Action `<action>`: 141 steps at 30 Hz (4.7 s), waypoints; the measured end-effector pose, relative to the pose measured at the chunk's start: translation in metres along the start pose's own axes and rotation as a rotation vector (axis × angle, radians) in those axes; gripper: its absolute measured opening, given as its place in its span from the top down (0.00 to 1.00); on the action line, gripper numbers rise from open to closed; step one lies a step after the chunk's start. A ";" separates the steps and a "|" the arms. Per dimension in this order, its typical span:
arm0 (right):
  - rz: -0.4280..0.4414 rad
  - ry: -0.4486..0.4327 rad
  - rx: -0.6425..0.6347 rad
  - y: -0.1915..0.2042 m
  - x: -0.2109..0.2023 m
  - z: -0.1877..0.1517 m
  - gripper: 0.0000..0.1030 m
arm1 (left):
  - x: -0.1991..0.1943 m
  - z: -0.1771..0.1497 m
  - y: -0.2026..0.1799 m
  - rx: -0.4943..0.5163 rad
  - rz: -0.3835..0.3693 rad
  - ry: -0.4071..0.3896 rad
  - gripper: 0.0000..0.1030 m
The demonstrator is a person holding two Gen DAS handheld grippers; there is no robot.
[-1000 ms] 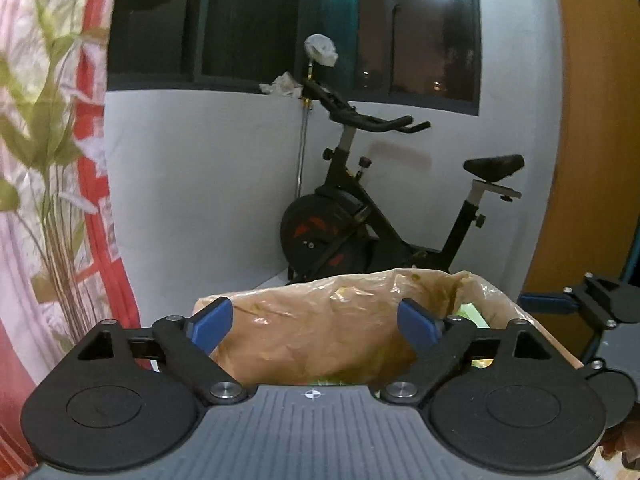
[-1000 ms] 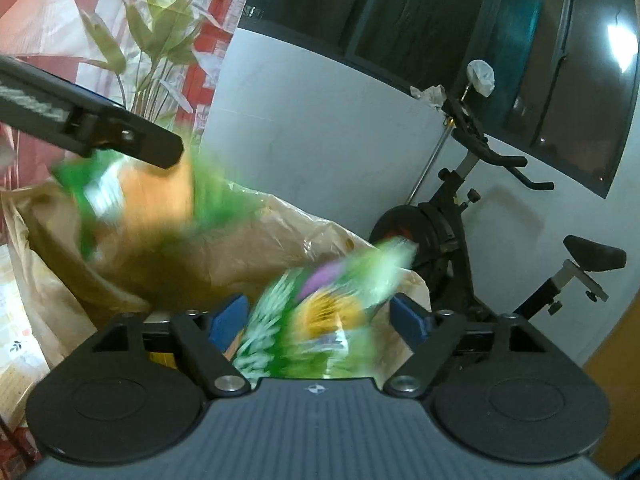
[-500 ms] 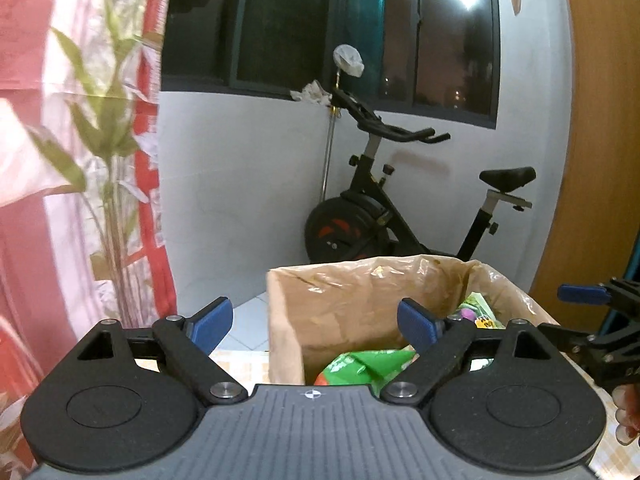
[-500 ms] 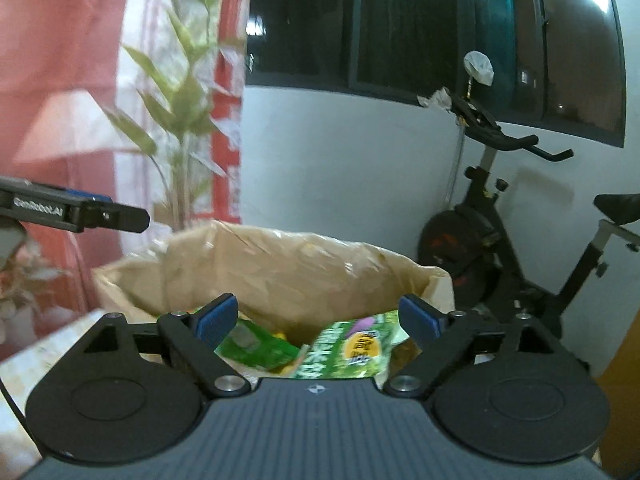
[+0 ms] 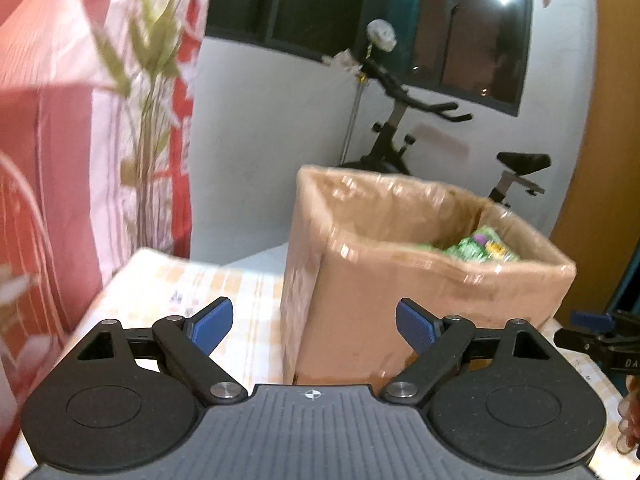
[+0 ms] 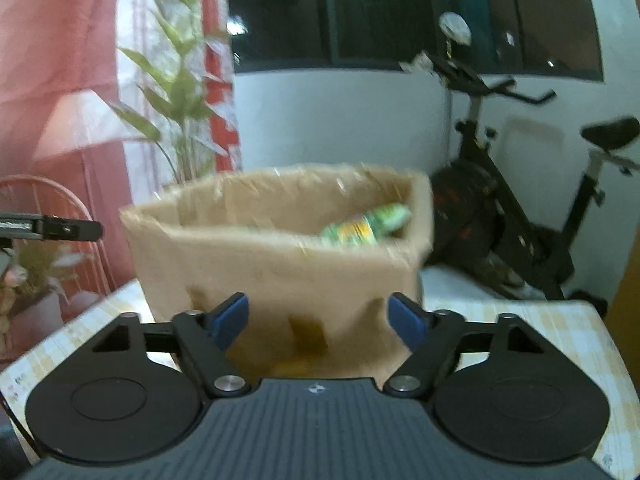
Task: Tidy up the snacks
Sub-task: 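Grasp the red wrapped snack with the left gripper while the right grasps the barcode-labelled bar, then lift both held snacks toward the cardboard box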
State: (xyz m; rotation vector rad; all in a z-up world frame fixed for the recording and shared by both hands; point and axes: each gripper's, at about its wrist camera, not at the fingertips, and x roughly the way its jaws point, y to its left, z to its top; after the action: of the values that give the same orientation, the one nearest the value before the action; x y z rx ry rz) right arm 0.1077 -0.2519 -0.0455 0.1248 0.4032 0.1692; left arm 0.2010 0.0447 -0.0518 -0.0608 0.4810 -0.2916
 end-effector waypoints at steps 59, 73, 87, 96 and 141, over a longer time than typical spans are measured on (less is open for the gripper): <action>-0.053 0.294 0.166 -0.008 0.048 -0.098 0.61 | 0.052 -0.124 -0.019 0.056 -0.088 0.399 0.31; -0.051 0.291 0.170 -0.009 0.048 -0.098 0.61 | 0.056 -0.138 -0.044 0.221 -0.033 0.364 0.19; -0.053 0.286 0.158 -0.008 0.045 -0.096 0.61 | 0.032 -0.129 -0.029 0.116 -0.082 0.339 0.51; -0.094 0.227 0.182 -0.017 0.029 -0.086 0.61 | 0.006 -0.107 -0.032 0.113 -0.057 0.245 0.51; 0.071 -0.122 0.003 0.027 0.078 0.100 0.61 | 0.065 0.098 -0.064 0.139 -0.154 -0.080 0.51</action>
State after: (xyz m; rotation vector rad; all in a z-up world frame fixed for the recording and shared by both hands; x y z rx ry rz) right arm 0.2145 -0.2192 0.0200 0.1513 0.2773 0.2302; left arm 0.2850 -0.0366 0.0140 0.0255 0.3761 -0.4710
